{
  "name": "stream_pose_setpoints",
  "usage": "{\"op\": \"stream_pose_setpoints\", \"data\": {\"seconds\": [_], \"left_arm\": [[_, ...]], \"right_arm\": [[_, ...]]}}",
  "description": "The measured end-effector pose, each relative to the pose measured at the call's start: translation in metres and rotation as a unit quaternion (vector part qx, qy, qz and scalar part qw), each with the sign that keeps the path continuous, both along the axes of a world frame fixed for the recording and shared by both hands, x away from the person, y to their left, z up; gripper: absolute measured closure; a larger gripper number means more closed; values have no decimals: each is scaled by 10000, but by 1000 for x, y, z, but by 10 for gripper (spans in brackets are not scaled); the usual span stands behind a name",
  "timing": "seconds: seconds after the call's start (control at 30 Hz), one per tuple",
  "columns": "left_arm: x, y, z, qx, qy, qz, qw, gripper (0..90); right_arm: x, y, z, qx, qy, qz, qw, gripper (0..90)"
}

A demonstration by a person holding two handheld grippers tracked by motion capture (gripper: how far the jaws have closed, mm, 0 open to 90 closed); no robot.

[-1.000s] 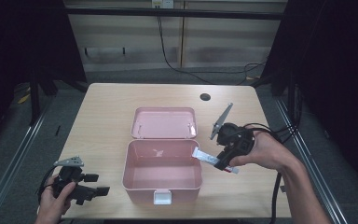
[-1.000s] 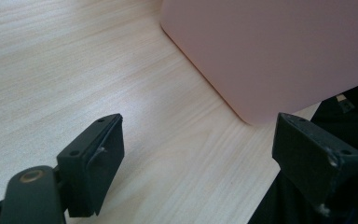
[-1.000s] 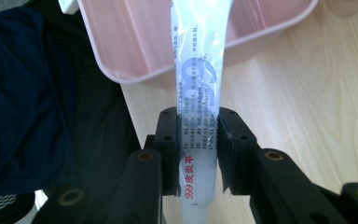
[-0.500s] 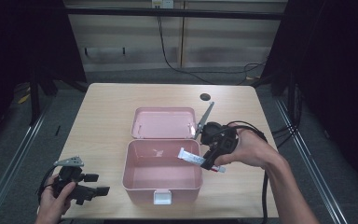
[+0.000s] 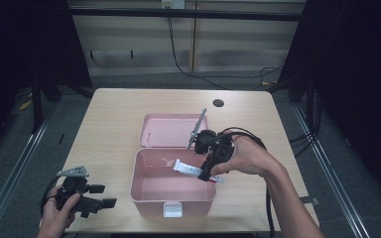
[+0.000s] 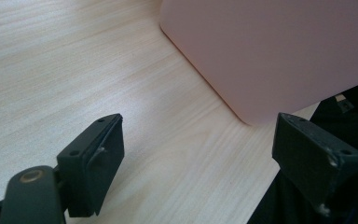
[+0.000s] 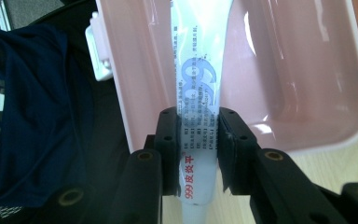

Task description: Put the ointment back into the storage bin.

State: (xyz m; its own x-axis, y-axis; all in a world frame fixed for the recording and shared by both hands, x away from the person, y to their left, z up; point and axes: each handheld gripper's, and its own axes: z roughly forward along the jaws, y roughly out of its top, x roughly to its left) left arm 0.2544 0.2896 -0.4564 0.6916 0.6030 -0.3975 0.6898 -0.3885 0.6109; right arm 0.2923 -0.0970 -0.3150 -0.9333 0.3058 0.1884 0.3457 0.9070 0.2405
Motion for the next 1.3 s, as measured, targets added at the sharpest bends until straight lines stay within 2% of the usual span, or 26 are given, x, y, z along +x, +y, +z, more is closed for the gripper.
{"op": "stream_pose_setpoints", "data": {"seconds": [0.3,0.87,1.3], "left_arm": [[0,0,0,-20,-12,20,10000,167],[0,0,0,-24,-7,19,10000,167],[0,0,0,1,5,-2,10000,167]], "right_arm": [[4,22,-11,-33,104,137,9998,718],[6,44,-27,-127,219,372,9990,718],[7,57,-44,-150,402,502,9978,718]]}}
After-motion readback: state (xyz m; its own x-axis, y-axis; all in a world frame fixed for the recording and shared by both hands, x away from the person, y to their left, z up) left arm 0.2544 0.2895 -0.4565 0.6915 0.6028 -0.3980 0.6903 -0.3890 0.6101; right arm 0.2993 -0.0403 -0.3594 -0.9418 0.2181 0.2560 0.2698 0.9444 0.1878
